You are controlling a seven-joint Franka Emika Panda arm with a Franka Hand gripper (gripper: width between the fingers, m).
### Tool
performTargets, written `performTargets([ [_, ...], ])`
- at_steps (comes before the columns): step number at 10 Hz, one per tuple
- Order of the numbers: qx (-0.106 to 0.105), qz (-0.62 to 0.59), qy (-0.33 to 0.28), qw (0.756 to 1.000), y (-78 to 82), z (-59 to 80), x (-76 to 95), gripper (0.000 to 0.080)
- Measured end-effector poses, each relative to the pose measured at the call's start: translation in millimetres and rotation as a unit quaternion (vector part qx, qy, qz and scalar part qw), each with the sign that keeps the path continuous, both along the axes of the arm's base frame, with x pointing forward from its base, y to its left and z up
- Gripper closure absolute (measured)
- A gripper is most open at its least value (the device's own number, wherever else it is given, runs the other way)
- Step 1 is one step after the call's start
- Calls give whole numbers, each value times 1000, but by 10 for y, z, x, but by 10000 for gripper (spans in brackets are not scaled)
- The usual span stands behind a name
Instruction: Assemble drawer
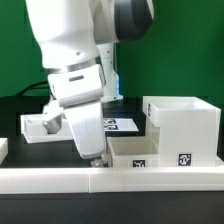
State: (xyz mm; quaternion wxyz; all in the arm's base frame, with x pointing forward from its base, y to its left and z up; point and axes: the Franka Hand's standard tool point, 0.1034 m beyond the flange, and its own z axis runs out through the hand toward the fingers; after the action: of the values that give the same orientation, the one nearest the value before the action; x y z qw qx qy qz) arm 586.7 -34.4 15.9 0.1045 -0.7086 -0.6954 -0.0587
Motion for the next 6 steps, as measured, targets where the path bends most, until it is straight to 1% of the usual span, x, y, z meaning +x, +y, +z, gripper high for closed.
performTargets([
  [1,-2,-22,3,1000,-7,12,-6,151],
  [4,-3,-22,4,1000,-36,-5,-18,151],
  [5,-3,-20,1,1000,-28,-9,-18,151],
  [6,-1,-16,0,1000,17,-26,-36,151],
])
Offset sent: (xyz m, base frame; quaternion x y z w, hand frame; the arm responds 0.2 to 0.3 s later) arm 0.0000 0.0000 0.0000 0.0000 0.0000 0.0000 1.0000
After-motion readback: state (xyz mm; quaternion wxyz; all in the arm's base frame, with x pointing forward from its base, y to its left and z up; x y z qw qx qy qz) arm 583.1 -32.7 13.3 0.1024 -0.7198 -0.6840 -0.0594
